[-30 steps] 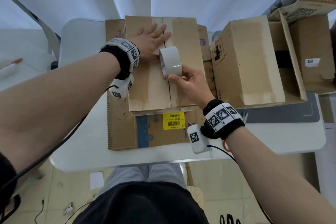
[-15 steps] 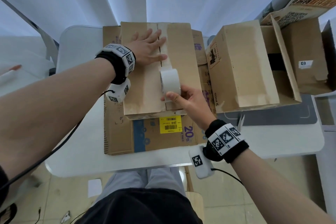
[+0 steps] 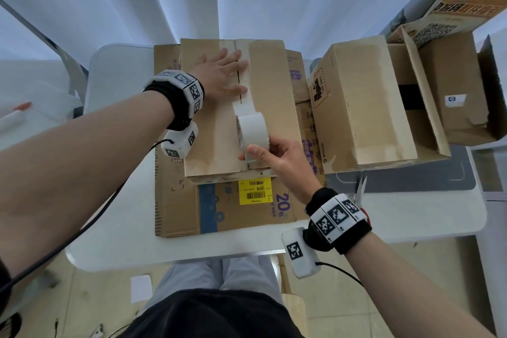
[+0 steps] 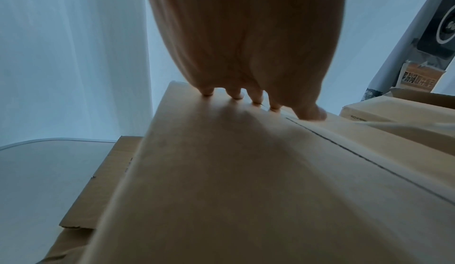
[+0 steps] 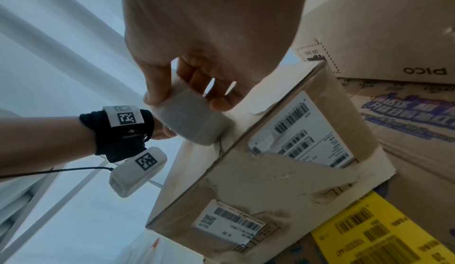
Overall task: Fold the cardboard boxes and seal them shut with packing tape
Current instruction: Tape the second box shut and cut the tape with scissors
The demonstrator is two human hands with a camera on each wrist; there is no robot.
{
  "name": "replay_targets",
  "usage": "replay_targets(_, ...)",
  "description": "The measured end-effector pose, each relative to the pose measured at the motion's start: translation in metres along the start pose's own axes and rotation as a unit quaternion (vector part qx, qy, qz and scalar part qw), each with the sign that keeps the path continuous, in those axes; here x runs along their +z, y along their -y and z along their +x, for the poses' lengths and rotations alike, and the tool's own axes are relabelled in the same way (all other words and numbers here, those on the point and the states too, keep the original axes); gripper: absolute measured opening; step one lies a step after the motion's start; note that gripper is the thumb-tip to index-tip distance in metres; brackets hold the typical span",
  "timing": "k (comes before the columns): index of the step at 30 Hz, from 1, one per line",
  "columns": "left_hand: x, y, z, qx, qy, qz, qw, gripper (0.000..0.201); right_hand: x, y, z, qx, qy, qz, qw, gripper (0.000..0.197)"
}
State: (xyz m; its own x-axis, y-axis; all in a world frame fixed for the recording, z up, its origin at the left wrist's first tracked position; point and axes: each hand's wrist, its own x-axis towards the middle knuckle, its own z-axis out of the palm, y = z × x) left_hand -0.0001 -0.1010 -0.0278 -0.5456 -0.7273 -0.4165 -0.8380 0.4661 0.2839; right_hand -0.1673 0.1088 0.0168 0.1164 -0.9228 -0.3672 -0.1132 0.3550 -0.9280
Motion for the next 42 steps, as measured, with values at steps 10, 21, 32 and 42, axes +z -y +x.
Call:
replay_targets(10,0.011,0.002,-0.006,0.015,-0.032,-0.006,0.999,0.098,-0.001,0.000,-0.001,0.007,0.000,-0.009,1.000,0.017)
replay_targets(21,0.010,-0.027,-0.060,0.133,-0.136,-0.083,0.978,0.021,-0.002,-0.009,0.003,0.002,-0.008,-0.012,1.000,0.027)
replay_targets(32,0.015,-0.034,-0.088,0.072,-0.027,-0.060,0.995,0.048,0.005,-0.020,0.009,0.004,0.015,-0.020,1.000,0.043)
replay_targets(42,0.018,-0.038,-0.091,0.093,0.090,0.002,0.992,0.132,-0.004,-0.022,0.006,0.020,0.021,-0.013,1.000,0.047)
